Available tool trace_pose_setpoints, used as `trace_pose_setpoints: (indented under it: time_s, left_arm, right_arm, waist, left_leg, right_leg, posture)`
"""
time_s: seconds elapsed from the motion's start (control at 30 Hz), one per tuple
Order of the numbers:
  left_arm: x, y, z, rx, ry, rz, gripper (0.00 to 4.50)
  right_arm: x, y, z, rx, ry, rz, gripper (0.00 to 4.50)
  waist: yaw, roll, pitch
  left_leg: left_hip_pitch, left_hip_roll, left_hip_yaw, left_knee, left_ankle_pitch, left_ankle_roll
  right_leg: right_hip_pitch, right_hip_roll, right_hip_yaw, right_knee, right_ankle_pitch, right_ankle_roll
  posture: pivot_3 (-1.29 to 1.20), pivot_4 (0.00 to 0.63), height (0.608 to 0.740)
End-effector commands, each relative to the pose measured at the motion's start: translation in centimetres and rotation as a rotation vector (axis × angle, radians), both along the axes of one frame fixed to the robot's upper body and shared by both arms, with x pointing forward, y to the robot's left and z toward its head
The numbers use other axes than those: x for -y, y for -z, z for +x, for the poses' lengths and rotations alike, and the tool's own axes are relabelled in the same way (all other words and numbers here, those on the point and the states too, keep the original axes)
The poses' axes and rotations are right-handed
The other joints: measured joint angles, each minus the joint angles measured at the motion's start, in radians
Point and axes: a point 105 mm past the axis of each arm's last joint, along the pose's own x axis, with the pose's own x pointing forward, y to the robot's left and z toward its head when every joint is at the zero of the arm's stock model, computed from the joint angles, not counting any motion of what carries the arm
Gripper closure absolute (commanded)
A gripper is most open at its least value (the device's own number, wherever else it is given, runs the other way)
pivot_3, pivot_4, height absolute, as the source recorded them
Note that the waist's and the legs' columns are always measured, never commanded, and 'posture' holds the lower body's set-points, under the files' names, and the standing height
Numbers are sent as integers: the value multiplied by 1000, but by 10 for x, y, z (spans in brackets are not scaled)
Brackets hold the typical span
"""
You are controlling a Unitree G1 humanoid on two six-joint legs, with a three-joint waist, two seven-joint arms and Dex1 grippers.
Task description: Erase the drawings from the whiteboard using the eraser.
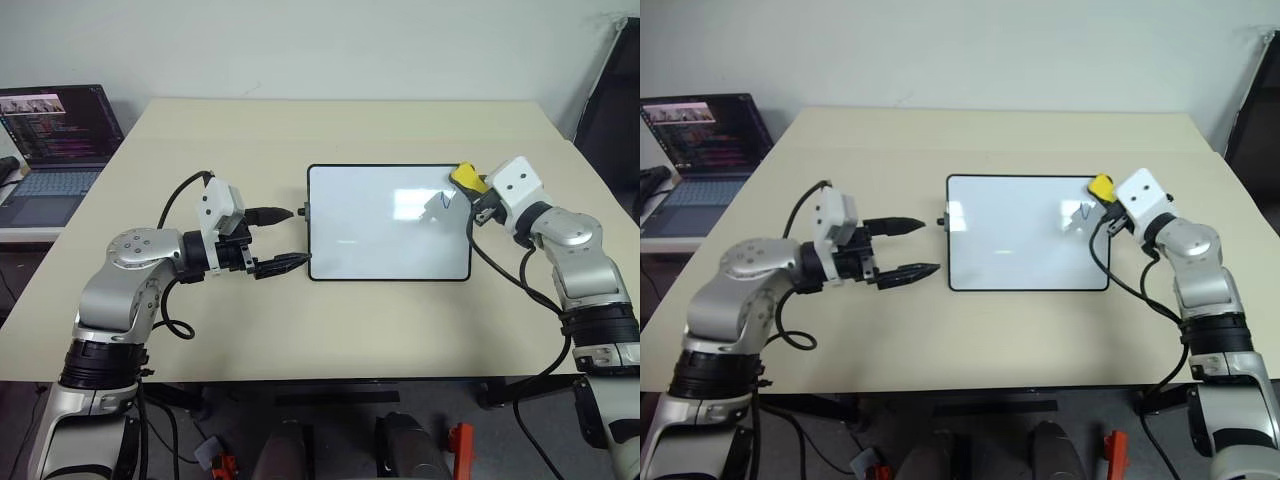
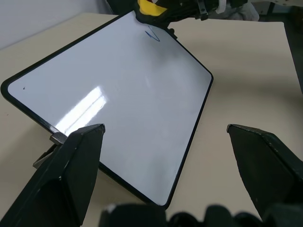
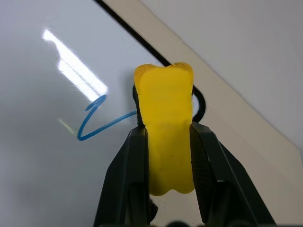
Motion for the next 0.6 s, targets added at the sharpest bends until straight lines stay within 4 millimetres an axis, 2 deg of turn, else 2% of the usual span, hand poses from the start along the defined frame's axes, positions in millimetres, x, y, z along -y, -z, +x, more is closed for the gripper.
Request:
trace_pose_setpoints:
  time_s: [0.03, 0.17, 0.27, 0.47, 0.57, 0.6]
  left_arm:
    - [1, -13, -4, 51, 14, 0, 0]
    - [1, -13, -3, 49, 15, 1, 0]
    - [2, -13, -3, 50, 17, 1, 0]
    - [2, -13, -2, 50, 17, 2, 0]
    - [3, -14, -2, 53, 19, 0, 0]
    - [3, -15, -3, 54, 22, -2, 0]
  right_arm:
    - [-18, 39, -13, -144, -76, -102, 3671]
    - [-35, 52, -30, -219, -152, -132, 3674]
    - [-33, 58, -33, -231, -134, -153, 3675]
    - [-12, 34, -18, -131, -34, -124, 3697]
    - [-14, 12, -24, -115, -88, 8, 3704]
    - [-12, -2, -31, -104, -118, 83, 3704]
  waist:
    - [-4, 0, 0]
    - [-9, 0, 0]
    - [-8, 0, 0]
    - [-7, 0, 0]
    - [-3, 0, 0]
    - [-1, 0, 0]
  left_leg:
    - [0, 0, 0, 1, 0, 0]
    - [5, 0, 0, 5, 0, 0]
    - [14, 0, -1, 4, 0, 0]
    - [15, 0, 0, 4, 0, 0]
    - [15, 0, -1, 5, 0, 1]
    - [14, 0, -1, 4, 0, 1]
  right_leg:
    - [1, 0, 0, 1, 0, 0]
    - [7, 0, 0, 0, 0, 1]
    - [16, 0, 0, -1, -5, 1]
    - [17, 0, 0, -1, -5, 2]
    - [17, 0, 0, -1, -5, 2]
    - [16, 0, 0, -1, -5, 2]
  posture:
    - [0, 150, 740]
    - [0, 150, 740]
    - [0, 150, 740]
    - [0, 150, 740]
    - [0, 150, 740]
    - [0, 150, 740]
